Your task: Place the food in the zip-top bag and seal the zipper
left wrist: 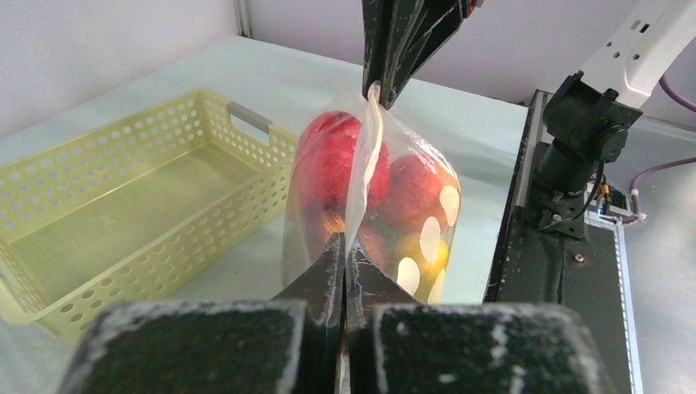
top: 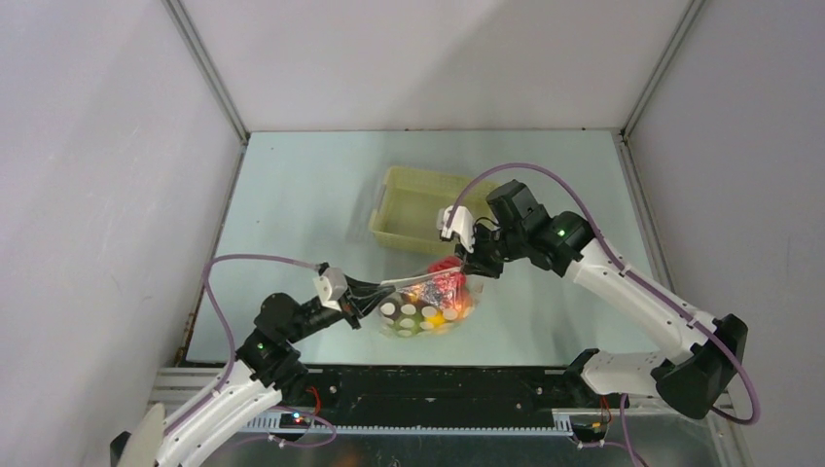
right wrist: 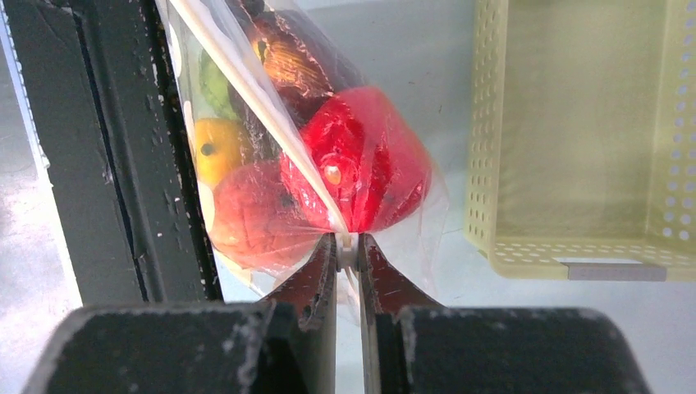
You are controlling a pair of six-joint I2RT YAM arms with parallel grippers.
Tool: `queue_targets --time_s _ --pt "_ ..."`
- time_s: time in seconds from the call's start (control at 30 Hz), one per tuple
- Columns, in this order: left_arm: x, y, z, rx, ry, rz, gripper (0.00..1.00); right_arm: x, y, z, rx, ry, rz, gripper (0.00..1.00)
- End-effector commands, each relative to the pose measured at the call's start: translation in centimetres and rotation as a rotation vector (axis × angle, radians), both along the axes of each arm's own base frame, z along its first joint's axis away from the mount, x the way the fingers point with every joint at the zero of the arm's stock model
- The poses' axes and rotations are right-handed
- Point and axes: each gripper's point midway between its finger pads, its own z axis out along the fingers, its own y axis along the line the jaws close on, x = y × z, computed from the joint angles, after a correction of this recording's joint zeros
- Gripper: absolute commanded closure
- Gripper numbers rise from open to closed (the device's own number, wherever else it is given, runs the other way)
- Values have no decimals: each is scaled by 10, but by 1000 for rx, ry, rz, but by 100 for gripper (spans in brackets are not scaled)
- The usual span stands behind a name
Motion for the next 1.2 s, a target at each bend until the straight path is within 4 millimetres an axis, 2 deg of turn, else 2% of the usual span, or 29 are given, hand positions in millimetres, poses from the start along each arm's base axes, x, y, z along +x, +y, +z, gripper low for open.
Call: queue_targets --time_s 0.0,0.03,0.07,0.1,0.13,0.17,0.3,0.33,0.37,0.4,0.43,0.47,0.5,0.53,0.57,0.6,0.63,0.67,0.7,0.73,0.77,0.8,0.9,0.97,1.17 --pt "-8 -1 51 -80 -135 -38 96 6 -6 23 58 -86 -11 100" --pt "-8 -1 51 -73 -128 -41 63 5 3 31 98 -105 13 100" --pt "-10 -1 58 -76 -136 -49 38 0 9 36 131 -102 42 100" --pt "-11 -2 57 -60 -128 -59 10 -4 17 43 163 -119 67 100" --pt "-14 -2 67 -57 -157 -74 5 -7 21 47 180 -122 82 100" --pt "-14 -3 66 -43 -151 -80 2 -11 27 52 199 -137 103 100" --pt "-13 0 91 -37 -194 -60 0 -18 40 64 245 -158 120 100" --pt "-11 -1 87 -4 -186 -59 0 -18 41 64 243 -165 118 100" --pt "-11 2 99 12 -242 -51 0 -21 42 65 243 -170 127 100" --pt "-11 0 93 54 -232 -64 0 -21 42 65 241 -175 128 100" --pt "-12 0 103 75 -287 -72 0 -23 43 65 242 -177 138 100" --pt "-14 -5 96 114 -281 -114 0 -23 45 66 243 -182 143 100" --pt "-15 -6 105 124 -322 -128 0 -23 45 67 241 -197 151 100" --pt "-16 -12 101 142 -309 -166 0 -23 46 68 239 -208 154 100" --pt "-17 -15 111 136 -318 -180 0 -20 46 70 229 -233 154 100" --pt "-15 -22 105 151 -288 -218 0 -19 45 75 223 -251 153 100" --pt "-18 -26 110 150 -269 -245 0 -16 45 75 198 -281 152 100" --pt "-14 -33 97 183 -208 -270 0 -17 44 76 172 -285 163 100" --pt "-15 -37 99 189 -200 -292 0 -13 41 76 137 -320 171 100" --pt "-14 -43 85 225 -149 -316 0 -17 38 74 96 -311 188 100" --pt "-12 -45 83 242 -144 -322 0 -15 35 74 60 -339 201 100" --pt "-12 -50 70 276 -104 -340 0 -18 31 72 23 -330 218 100" --pt "-10 -55 52 317 -75 -348 0 -18 25 72 -35 -374 268 100" --pt "-6 -57 45 315 -65 -333 1 -19 24 74 -42 -398 292 100" --pt "8 -63 43 282 -26 -266 5 -17 34 79 -7 -398 284 100"
